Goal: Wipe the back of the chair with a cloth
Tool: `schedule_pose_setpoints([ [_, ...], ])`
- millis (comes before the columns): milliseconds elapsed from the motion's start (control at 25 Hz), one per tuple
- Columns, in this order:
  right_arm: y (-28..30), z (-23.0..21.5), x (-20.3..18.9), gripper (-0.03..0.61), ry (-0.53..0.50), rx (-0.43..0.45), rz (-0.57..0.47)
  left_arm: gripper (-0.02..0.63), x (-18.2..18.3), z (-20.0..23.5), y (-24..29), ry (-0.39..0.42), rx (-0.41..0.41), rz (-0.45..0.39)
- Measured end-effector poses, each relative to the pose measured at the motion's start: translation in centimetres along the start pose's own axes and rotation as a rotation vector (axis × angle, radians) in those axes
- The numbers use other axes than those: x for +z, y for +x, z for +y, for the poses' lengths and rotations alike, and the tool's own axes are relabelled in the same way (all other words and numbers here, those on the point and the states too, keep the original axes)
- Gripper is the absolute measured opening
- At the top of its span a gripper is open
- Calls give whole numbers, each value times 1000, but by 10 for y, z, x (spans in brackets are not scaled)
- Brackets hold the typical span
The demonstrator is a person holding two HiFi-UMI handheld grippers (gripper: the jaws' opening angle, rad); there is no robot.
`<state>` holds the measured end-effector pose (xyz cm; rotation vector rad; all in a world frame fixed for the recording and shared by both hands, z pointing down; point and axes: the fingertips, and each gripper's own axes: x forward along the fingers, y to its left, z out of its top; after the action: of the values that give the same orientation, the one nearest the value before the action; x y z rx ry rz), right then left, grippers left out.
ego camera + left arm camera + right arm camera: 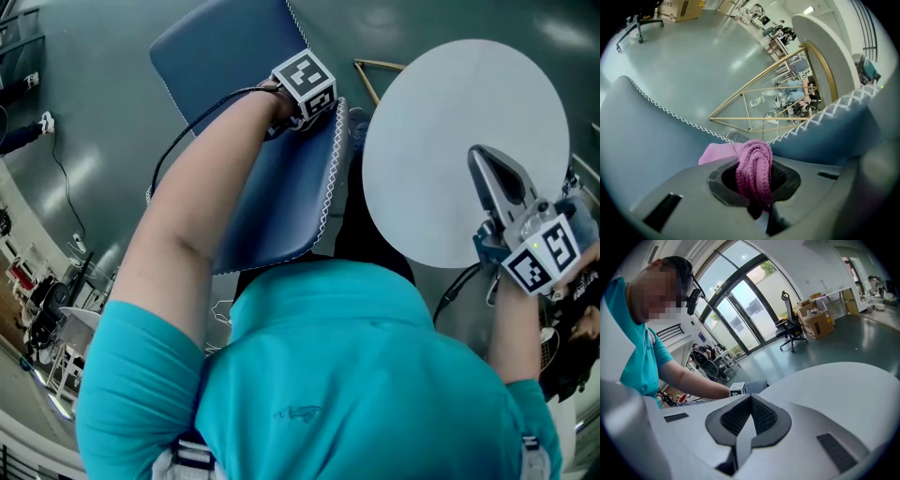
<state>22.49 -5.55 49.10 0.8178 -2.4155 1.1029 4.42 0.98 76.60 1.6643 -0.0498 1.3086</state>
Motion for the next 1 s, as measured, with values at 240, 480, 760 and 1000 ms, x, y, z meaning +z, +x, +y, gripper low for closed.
schedule_pose_setpoints([
  [240,4,7,8,-8,-16,21,-13,58,18,-10,-31,-25,-87,-138],
  [480,6,14,16,-8,-24,35,-26,58,25,-18,-54,-66,-140,-260],
  [760,12,32,51,-8,-56,47,-72,58,33,-28,-131,-132,-261,-558],
  [1000,5,52,67,-8,-105,56,-114,58,5,-38,-186,-198,-162,-726],
])
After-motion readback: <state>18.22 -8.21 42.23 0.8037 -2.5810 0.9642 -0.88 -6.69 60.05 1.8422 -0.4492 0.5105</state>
